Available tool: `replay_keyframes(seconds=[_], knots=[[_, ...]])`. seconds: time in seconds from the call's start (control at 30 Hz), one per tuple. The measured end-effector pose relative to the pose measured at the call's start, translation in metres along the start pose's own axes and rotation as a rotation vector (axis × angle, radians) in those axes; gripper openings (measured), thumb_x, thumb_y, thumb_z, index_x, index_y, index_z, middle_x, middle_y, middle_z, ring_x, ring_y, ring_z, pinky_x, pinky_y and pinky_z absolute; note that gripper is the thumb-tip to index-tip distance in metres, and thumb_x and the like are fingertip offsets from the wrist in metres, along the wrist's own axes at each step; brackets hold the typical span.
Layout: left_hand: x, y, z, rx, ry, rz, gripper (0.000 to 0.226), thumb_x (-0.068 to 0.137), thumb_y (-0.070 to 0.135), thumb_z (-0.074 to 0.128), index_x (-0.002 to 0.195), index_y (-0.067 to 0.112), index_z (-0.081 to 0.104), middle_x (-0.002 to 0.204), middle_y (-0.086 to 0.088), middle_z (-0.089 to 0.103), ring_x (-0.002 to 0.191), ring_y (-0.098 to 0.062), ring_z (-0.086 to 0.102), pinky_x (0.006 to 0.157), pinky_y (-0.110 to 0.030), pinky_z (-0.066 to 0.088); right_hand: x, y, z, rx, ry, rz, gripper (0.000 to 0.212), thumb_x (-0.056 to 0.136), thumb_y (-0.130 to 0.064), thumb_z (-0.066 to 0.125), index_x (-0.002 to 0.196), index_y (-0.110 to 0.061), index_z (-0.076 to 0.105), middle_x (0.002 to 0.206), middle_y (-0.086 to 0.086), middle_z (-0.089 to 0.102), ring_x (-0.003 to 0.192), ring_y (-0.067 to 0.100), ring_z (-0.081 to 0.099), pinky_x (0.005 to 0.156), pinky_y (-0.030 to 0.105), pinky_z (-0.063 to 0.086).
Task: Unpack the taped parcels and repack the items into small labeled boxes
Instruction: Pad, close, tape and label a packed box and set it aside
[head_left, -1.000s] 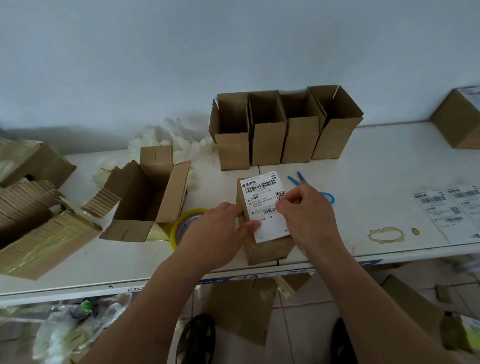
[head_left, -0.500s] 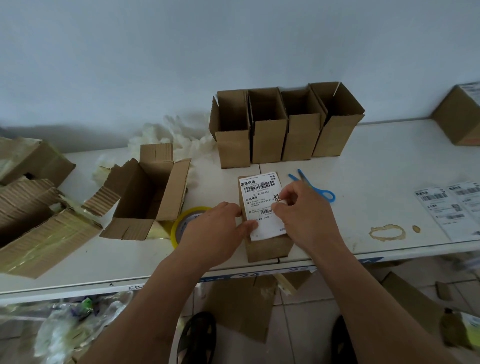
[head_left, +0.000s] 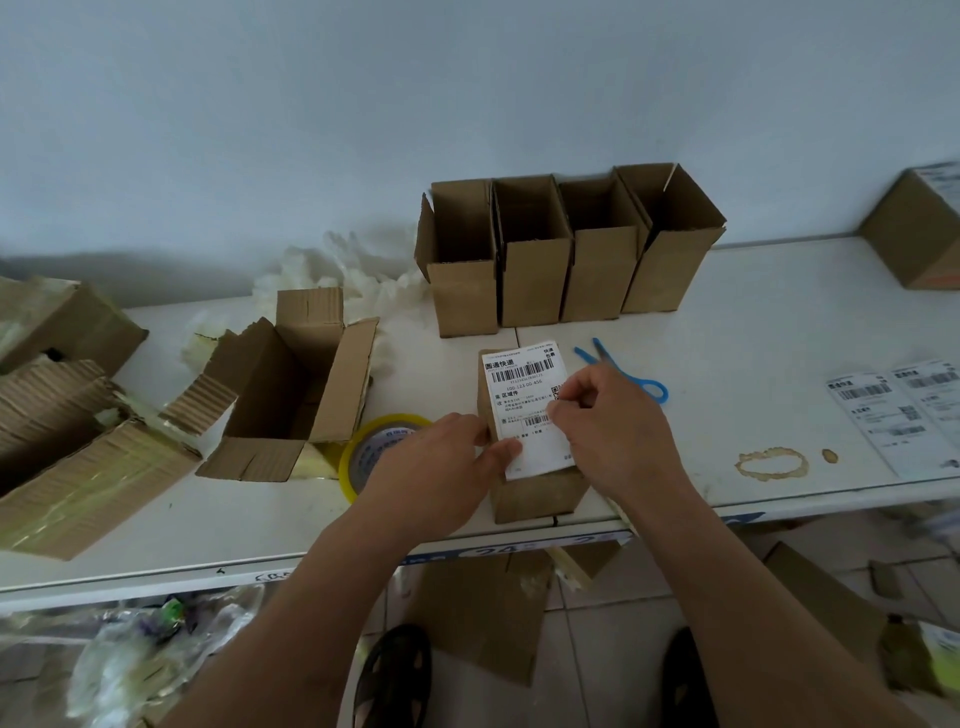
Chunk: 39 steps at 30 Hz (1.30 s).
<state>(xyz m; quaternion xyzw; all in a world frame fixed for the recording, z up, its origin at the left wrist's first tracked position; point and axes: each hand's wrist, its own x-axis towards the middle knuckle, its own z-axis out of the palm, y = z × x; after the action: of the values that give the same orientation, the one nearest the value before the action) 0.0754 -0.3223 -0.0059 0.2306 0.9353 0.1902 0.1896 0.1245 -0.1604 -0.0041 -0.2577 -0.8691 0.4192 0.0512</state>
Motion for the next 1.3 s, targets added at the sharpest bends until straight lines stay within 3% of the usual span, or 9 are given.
replay_keyframes(seconds=[0.17, 0.3, 0.4, 0.47, 0.77, 0.9, 1.03, 1.17, 1.3], knots=[[0.000, 0.002, 0.000, -0.013, -0.007, -0.012, 0.047, 0.097, 0.060, 0.037, 0.121, 0.025, 0.056, 0.111, 0.006, 0.058, 0.089, -0.009, 0.056, 0.063, -0.020, 0.044, 0.001, -0.001, -0.003, 0.083, -0.015, 0.026, 0.006, 0.094, -0.025, 0.060, 0.091, -0.026, 0.055, 0.086, -0.016, 0.060, 0.074, 0.004, 0.060, 0.052, 0.011, 0.040], [0.000, 0.003, -0.001, -0.016, -0.006, -0.009, 0.046, 0.097, 0.060, 0.037, 0.119, 0.024, 0.056, 0.106, 0.007, 0.057, 0.086, -0.009, 0.055, 0.059, -0.019, 0.042, 0.000, -0.001, -0.004, 0.119, -0.019, 0.033, 0.010, 0.095, -0.025, 0.061, 0.088, -0.027, 0.054, 0.085, -0.016, 0.059, 0.076, 0.007, 0.061, 0.054, 0.015, 0.045], [0.000, 0.002, 0.001, -0.020, -0.001, 0.005, 0.040, 0.096, 0.062, 0.035, 0.109, 0.029, 0.053, 0.103, 0.009, 0.055, 0.085, -0.007, 0.056, 0.065, -0.022, 0.049, -0.001, -0.001, -0.002, 0.138, -0.022, 0.039, 0.007, 0.095, -0.022, 0.059, 0.090, -0.025, 0.055, 0.085, -0.014, 0.061, 0.073, 0.005, 0.061, 0.053, 0.015, 0.044], [0.001, 0.002, 0.001, -0.024, 0.003, 0.011, 0.037, 0.095, 0.063, 0.034, 0.106, 0.031, 0.051, 0.102, 0.009, 0.055, 0.085, -0.007, 0.056, 0.068, -0.023, 0.051, -0.001, -0.001, 0.000, 0.134, -0.019, 0.038, 0.005, 0.095, -0.022, 0.058, 0.092, -0.024, 0.055, 0.086, -0.013, 0.061, 0.072, 0.005, 0.060, 0.052, 0.014, 0.042], [0.001, 0.002, -0.001, 0.009, 0.003, 0.005, 0.036, 0.097, 0.060, 0.037, 0.108, 0.029, 0.052, 0.094, 0.013, 0.049, 0.071, -0.002, 0.049, 0.053, -0.015, 0.036, -0.001, -0.001, 0.001, 0.115, -0.010, 0.036, 0.002, 0.095, -0.022, 0.058, 0.096, -0.022, 0.057, 0.095, -0.009, 0.063, 0.080, 0.007, 0.060, 0.058, 0.018, 0.045], [0.001, 0.003, -0.001, 0.024, 0.003, -0.001, 0.042, 0.097, 0.060, 0.037, 0.115, 0.027, 0.055, 0.096, 0.012, 0.048, 0.079, -0.006, 0.052, 0.054, -0.015, 0.037, -0.001, -0.002, 0.003, 0.079, -0.005, 0.023, 0.002, 0.096, -0.022, 0.057, 0.098, -0.021, 0.056, 0.096, -0.008, 0.063, 0.079, 0.006, 0.058, 0.057, 0.017, 0.043], [0.001, 0.004, 0.000, 0.028, -0.001, -0.007, 0.029, 0.097, 0.060, 0.038, 0.100, 0.032, 0.045, 0.096, 0.011, 0.049, 0.077, -0.005, 0.051, 0.054, -0.016, 0.037, -0.001, -0.001, 0.004, 0.058, -0.011, 0.022, 0.003, 0.097, -0.021, 0.056, 0.099, -0.020, 0.055, 0.098, -0.007, 0.064, 0.081, 0.006, 0.059, 0.056, 0.015, 0.041], [0.003, 0.001, 0.002, 0.016, -0.015, -0.025, 0.030, 0.096, 0.061, 0.039, 0.099, 0.031, 0.046, 0.098, 0.010, 0.053, 0.082, -0.007, 0.055, 0.061, -0.022, 0.046, 0.001, 0.002, 0.007, 0.027, -0.020, 0.008, 0.003, 0.096, -0.021, 0.057, 0.095, -0.022, 0.054, 0.102, -0.005, 0.064, 0.088, 0.010, 0.061, 0.067, 0.023, 0.054], [0.003, -0.001, 0.001, 0.014, -0.024, -0.038, 0.031, 0.097, 0.059, 0.040, 0.099, 0.029, 0.049, 0.095, 0.009, 0.053, 0.081, -0.007, 0.054, 0.063, -0.024, 0.046, 0.002, 0.005, 0.007, -0.078, 0.000, -0.013, 0.014, 0.092, -0.028, 0.064, 0.097, -0.030, 0.051, 0.110, -0.002, 0.049, 0.094, 0.015, 0.056, 0.080, 0.036, 0.058]])
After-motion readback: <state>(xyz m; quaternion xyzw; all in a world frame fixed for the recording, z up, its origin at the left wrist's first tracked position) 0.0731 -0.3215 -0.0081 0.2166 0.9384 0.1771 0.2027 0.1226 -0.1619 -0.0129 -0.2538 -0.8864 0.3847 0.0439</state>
